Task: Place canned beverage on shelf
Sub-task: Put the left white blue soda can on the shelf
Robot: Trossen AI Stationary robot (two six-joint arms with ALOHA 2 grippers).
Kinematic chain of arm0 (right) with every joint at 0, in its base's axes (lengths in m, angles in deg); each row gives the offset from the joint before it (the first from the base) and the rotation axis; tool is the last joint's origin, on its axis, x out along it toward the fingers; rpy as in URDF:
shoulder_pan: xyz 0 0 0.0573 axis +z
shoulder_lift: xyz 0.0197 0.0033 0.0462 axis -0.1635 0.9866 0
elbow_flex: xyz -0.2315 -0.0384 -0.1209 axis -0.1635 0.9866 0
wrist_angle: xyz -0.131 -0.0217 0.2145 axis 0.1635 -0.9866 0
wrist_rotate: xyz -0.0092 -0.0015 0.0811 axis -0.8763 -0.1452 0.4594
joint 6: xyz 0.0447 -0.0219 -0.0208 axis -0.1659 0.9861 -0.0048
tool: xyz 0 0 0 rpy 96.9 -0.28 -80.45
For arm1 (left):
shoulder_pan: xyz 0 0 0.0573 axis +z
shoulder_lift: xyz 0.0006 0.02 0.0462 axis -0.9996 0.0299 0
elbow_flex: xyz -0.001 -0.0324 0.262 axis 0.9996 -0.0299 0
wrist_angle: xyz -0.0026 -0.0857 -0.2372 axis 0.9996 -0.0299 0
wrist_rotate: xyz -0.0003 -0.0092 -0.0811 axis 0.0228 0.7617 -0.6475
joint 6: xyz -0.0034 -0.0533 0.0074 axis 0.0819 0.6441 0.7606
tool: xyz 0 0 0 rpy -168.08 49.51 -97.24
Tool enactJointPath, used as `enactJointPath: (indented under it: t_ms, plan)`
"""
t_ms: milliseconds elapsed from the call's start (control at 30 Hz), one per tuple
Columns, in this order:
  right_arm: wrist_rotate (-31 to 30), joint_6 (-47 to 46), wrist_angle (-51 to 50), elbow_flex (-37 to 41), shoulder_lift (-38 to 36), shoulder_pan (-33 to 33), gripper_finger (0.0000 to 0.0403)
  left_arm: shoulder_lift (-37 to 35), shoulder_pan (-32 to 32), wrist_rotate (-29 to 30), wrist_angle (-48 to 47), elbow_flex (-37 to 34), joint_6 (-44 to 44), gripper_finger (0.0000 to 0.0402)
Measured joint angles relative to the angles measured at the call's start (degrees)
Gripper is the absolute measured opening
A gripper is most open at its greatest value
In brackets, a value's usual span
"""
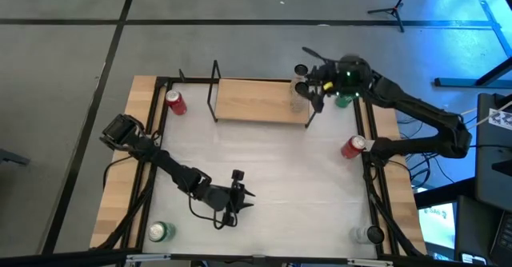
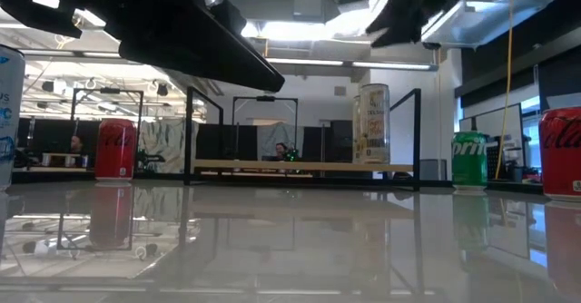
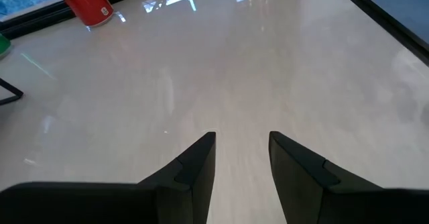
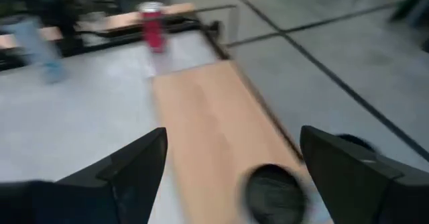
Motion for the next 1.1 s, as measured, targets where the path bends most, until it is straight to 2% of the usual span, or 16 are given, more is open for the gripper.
enactJointPath:
  t_ms: [167, 400, 500, 633, 800, 900, 1100]
  plan:
    - [-1.8, -2.4, 0.67, 1.15, -0.92, 10.57, 0.0335, -0.91, 0.79, 0.16, -0.2, 0.12, 0.22, 0.014]
    - [-12.97, -4.29, 4.36, 7.14, 0.03, 27.08, 0.0335, -6.3, 0.35, 0.01, -4.0, 0.22, -0.04, 0.018]
    - [-16.4, -5.84, 7.51, 9.82, 0.09, 33.37, 0.0335, -11.35, -0.29, 3.18, -8.3, 0.22, 0.13, 0.0189]
    - [-20.01, -5.93, 17.66, 14.22, 0.27, 41.35, 0.0335, -19.29, -1.22, 10.1, -14.49, 0.24, 1.43, 0.019]
    - [-22.7, -5.63, 28.96, 18.95, 1.91, 47.04, 0.0335, -29.72, -1.44, 13.25, -22.18, 0.24, 2.66, 0.0186]
    - [-23.05, -6.18, 33.93, 20.31, 4.58, 48.84, 0.0335, -34.68, -0.6, 13.91, -31.84, 2.36, 7.16, 0.0185]
    - [-22.98, -7.06, 44.32, 20.39, 11.63, 50.87, 0.0335, -37.53, 2.28, 13.3, -63.7, 13.64, 24.01, 0.0185]
